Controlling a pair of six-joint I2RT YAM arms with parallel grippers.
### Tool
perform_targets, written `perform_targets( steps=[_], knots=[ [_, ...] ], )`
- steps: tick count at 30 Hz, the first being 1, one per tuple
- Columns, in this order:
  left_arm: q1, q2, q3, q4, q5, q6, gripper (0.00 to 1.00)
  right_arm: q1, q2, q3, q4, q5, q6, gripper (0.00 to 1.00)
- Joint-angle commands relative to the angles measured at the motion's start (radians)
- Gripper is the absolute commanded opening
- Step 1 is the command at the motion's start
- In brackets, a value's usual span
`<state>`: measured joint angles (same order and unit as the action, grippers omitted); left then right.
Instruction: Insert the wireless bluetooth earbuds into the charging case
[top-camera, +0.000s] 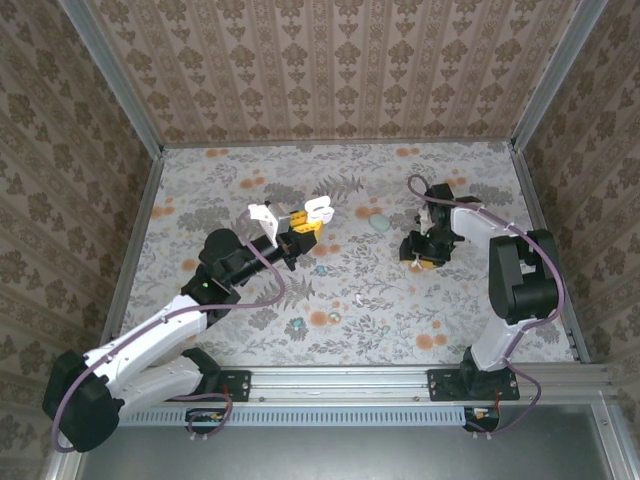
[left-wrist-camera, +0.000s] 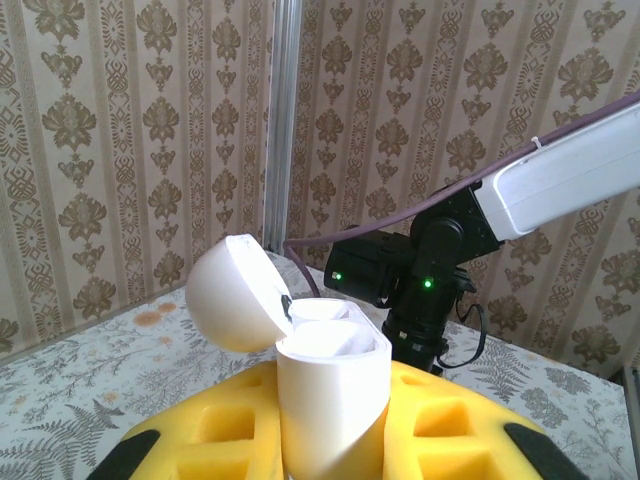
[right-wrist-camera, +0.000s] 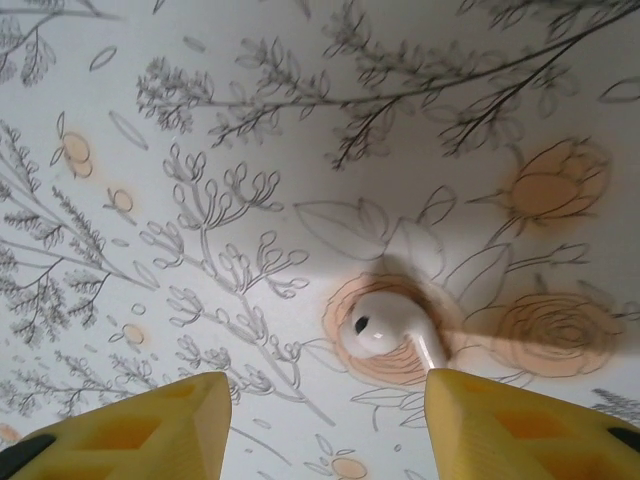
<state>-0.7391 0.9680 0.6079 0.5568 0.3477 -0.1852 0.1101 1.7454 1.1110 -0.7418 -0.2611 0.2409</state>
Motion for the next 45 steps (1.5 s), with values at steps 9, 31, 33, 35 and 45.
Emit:
perform_targets(
  steps=[9, 31, 33, 35, 45],
  knots=[
    [-0.003, -0.040, -0.002, -0.012, -0.009, 0.012, 0.04, -0.007, 0.065, 0.025, -0.027, 0.024, -0.023, 0.56],
    [-0.003, -0.049, -0.011, -0.027, -0.021, 0.016, 0.04, 0.054, -0.013, 0.017, -0.109, 0.104, -0.001, 0.54],
    [-0.003, -0.050, -0.010, -0.030, -0.022, 0.020, 0.04, 0.056, -0.009, 0.038, -0.123, 0.170, -0.015, 0.53],
    [-0.003, -0.048, -0.007, -0.029, -0.023, 0.022, 0.04, 0.056, 0.005, 0.058, -0.129, 0.204, -0.021, 0.52],
    [-0.003, -0.036, -0.001, -0.029, -0.023, 0.016, 0.04, 0.096, 0.094, 0.114, -0.102, 0.209, 0.025, 0.50]
  ],
)
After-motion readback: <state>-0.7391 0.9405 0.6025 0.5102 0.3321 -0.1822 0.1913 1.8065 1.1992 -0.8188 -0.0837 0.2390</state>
